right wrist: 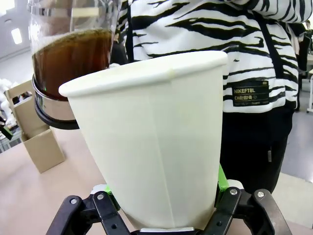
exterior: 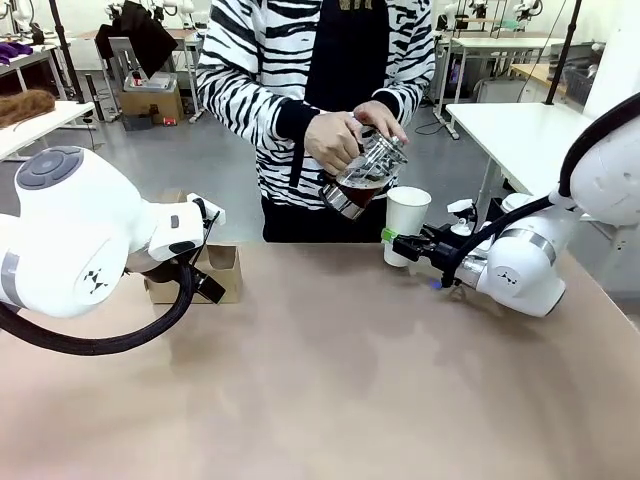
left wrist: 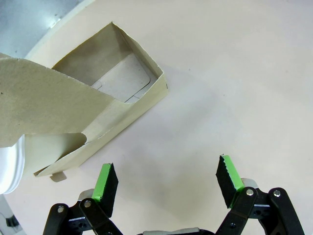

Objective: Pour a drink into a cup and package it in a carrier.
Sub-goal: When a person places the Paper Cup Lid on the 600 ml Paper Cup , lift the 600 ml Paper Cup.

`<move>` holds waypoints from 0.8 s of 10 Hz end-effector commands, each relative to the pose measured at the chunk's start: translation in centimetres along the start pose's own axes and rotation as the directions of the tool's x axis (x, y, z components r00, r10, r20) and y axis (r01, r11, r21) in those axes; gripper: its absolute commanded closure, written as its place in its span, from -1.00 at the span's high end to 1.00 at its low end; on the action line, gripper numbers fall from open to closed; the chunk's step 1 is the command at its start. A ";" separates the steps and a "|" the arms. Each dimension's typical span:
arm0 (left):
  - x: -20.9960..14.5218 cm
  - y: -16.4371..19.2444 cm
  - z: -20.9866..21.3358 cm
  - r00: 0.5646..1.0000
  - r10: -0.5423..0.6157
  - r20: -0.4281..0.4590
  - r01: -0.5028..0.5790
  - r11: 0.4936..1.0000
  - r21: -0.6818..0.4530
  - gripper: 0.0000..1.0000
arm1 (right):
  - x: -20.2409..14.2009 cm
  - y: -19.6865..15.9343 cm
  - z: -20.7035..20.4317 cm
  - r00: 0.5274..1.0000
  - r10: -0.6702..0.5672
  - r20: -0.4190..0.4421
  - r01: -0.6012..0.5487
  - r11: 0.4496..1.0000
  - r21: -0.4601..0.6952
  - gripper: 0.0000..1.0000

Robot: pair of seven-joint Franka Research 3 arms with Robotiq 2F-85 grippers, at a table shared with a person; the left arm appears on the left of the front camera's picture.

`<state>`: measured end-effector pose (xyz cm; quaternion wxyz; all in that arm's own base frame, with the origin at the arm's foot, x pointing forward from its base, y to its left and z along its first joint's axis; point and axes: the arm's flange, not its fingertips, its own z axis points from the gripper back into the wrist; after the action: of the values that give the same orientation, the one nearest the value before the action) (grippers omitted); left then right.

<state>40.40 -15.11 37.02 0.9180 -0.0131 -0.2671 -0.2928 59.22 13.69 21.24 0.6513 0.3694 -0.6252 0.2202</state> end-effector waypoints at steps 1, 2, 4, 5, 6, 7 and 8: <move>0.0 0.0 0.0 1.000 0.000 0.001 0.000 1.000 -0.001 1.00 | 0.2 0.1 -0.2 1.000 -0.018 -0.015 0.018 1.000 -0.008 0.62; 0.0 0.0 0.0 1.000 0.000 0.001 0.000 1.000 -0.001 1.00 | 0.2 0.1 -0.2 1.000 -0.018 -0.015 0.018 1.000 -0.008 0.62; 0.0 0.0 0.0 1.000 0.000 0.001 0.000 1.000 -0.001 1.00 | 0.2 0.1 -0.2 1.000 -0.018 -0.015 0.018 1.000 -0.008 0.62; 0.0 0.0 0.0 1.000 0.000 0.001 0.000 1.000 -0.001 1.00 | 0.2 0.1 -0.2 1.000 -0.018 -0.015 0.018 1.000 -0.008 0.62; 0.0 0.0 0.0 1.000 0.000 0.001 0.000 1.000 -0.001 1.00 | 0.2 0.1 -0.2 1.000 -0.018 -0.015 0.018 1.000 -0.008 0.62; 0.0 0.0 0.0 1.000 0.000 0.001 0.000 1.000 -0.001 1.00 | 0.2 0.1 -0.2 1.000 -0.018 -0.015 0.018 1.000 -0.008 0.62; 0.0 0.0 0.0 1.000 0.000 0.001 0.000 1.000 -0.001 1.00 | 0.2 0.1 -0.2 1.000 -0.018 -0.015 0.018 1.000 -0.008 0.62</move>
<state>40.40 -15.11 37.02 0.9180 -0.0131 -0.2671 -0.2928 59.22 13.69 21.24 0.6513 0.3694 -0.6252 0.2201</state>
